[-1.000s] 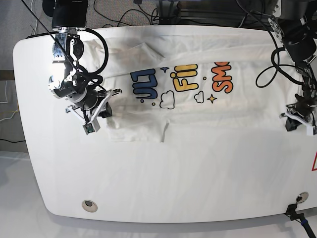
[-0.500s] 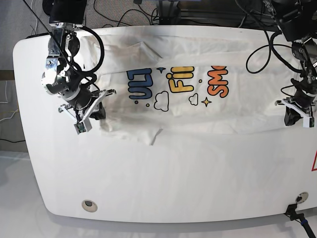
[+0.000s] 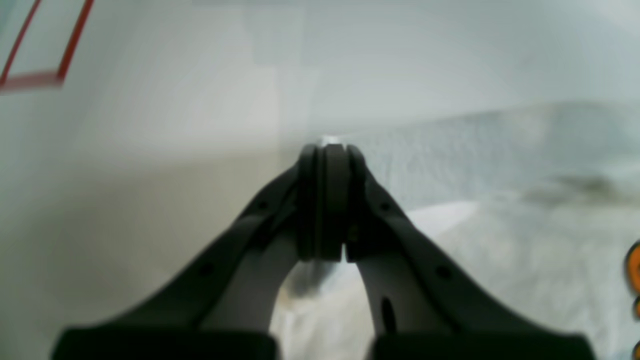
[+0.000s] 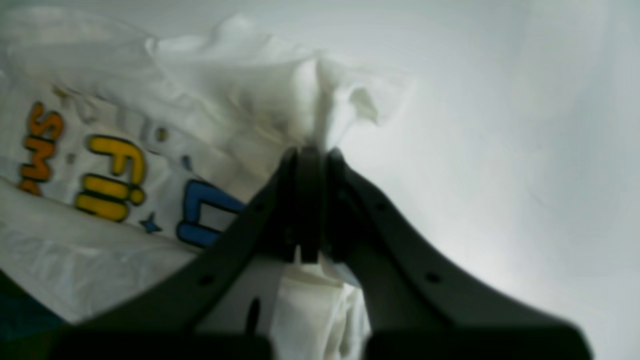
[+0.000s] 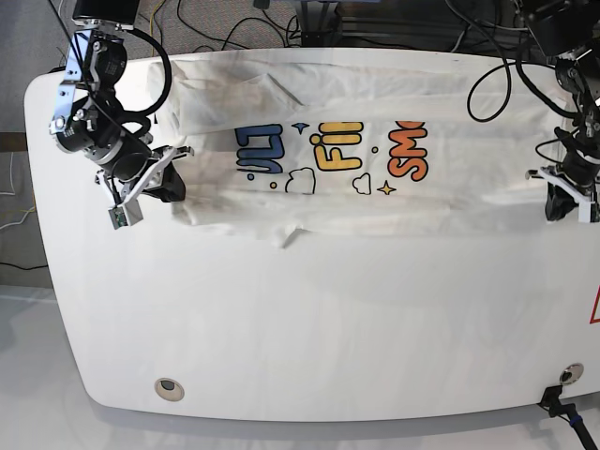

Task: Fold the T-shirt properly
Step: 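Lift the gripped edge and fold it over the printed front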

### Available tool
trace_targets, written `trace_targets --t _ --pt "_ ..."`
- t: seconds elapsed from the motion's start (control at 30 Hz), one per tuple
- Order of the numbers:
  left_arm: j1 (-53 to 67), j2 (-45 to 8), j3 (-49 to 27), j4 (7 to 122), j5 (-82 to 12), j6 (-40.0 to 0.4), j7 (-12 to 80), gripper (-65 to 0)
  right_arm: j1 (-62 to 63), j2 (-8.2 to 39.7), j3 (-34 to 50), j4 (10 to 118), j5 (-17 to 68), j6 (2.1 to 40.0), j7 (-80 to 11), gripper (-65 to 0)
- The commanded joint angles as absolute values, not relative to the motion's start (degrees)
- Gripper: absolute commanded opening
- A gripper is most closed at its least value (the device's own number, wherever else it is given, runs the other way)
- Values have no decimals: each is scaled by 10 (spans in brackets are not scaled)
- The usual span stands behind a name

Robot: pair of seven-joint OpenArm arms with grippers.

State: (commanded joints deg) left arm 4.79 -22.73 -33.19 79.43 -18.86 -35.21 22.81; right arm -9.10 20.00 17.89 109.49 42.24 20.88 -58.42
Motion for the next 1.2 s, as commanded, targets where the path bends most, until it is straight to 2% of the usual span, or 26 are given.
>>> trace_targets --t 0.23,0.4,0.63,0.73,1.07,1.2 --pt "91 -254 -331 797 -189 -352 228 -650 -140 215 179 1095 444 209 -588 -627" --pt "146 -257 -329 873 -185 -400 230 -650 -164 214 177 1095 444 209 -588 -627" --pt "211 -260 -331 952 -185 -400 286 -650 -176 214 176 1092 444 209 -612 -626" --pt "226 -260 -331 955 -184 -400 286 -650 -175 214 176 1091 442 209 -639 -626" --pt "242 -262 -333 953 -183 -400 285 -650 -189 233 175 1090 440 208 -640 -626" --pt "249 -268 -367 954 -183 -400 285 -650 -195 248 175 1072 440 208 -641 -626"
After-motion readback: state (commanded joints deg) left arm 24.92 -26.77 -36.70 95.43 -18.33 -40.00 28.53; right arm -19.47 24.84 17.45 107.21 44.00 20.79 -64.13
